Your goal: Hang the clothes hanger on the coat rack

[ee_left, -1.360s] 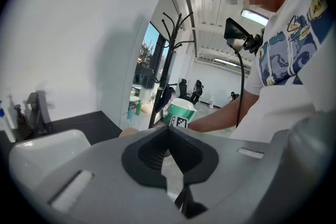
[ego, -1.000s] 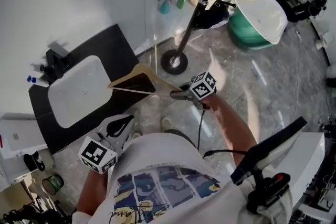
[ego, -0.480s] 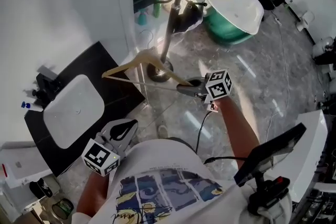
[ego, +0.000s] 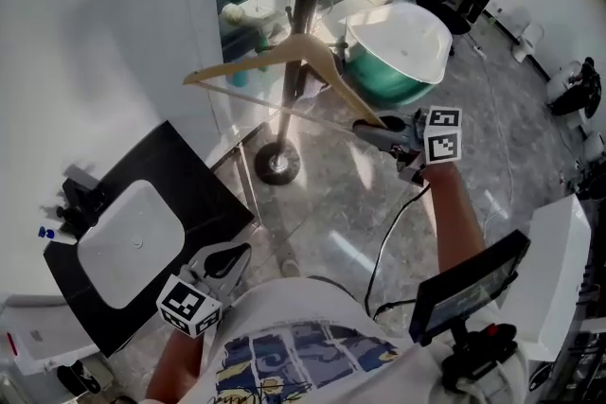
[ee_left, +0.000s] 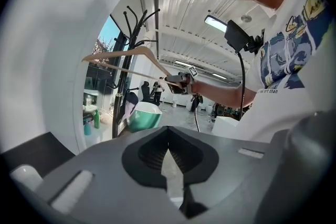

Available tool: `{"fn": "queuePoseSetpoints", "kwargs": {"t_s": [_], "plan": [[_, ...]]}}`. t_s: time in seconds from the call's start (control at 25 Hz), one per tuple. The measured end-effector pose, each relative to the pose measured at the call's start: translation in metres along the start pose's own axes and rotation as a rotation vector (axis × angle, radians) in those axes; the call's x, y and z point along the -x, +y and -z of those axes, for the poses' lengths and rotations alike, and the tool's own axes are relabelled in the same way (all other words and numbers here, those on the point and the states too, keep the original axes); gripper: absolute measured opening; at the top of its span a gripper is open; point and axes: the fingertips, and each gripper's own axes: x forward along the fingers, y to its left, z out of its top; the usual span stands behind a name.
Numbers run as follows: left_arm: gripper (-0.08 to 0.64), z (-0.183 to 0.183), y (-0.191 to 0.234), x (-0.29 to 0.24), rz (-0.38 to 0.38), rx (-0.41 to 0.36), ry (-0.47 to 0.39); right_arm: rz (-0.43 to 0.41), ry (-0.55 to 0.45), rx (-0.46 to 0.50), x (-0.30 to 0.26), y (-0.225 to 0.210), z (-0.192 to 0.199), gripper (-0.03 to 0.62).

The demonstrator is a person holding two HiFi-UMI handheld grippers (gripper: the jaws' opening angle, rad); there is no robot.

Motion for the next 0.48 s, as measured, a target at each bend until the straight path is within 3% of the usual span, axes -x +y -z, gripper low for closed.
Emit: {"fn": "queuePoseSetpoints", "kwargs": {"t_s": [0.2,0.48], "plan": [[0.003,-0.011,0.005,-0.019,-0.002,-0.008,-0.020,0.053,-0.044,0.069,0.036,-0.035,-0.061,0.012],[0.003,-0.026,0.016,-0.044,-0.055,-0.005,-0.051,0.062,-0.017,0.079,0.045,-0.098,-0.093,0.012]]}}
